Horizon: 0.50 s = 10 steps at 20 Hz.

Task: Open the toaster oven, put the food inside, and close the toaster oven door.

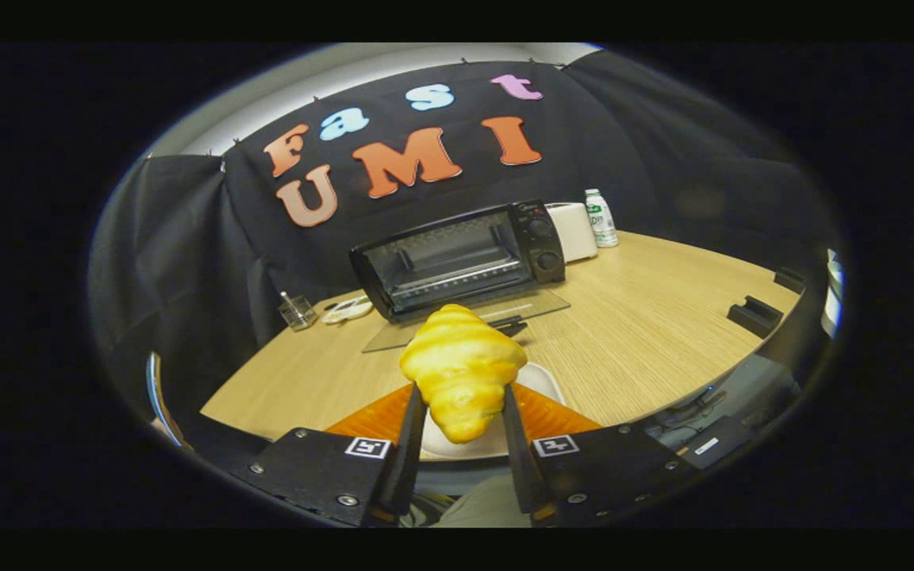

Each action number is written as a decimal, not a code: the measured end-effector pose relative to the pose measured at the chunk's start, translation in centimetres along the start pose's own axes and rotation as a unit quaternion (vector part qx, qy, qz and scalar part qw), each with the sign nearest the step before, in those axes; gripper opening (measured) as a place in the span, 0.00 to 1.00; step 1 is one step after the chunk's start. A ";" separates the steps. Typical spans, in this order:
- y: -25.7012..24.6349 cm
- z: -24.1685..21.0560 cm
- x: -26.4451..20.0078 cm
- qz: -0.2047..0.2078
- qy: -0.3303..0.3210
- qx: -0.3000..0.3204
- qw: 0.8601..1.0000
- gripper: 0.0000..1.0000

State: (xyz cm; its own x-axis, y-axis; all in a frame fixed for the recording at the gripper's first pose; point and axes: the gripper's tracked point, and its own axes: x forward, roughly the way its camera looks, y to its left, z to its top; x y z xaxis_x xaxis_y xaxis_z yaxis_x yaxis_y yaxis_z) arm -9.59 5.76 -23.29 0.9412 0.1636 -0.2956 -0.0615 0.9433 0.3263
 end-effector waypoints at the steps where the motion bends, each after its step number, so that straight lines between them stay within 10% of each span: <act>1: 0.7 0.7 0.6 0.015 -0.005 0.008 1.000 0.51; 10: 4.7 5.2 9.8 0.080 -0.009 0.069 0.994 0.51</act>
State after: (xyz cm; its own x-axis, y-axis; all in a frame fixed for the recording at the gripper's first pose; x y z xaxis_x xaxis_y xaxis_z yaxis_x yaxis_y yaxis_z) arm 1.07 10.28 -19.97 0.9291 0.3019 -0.2134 -0.1663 0.8568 0.4881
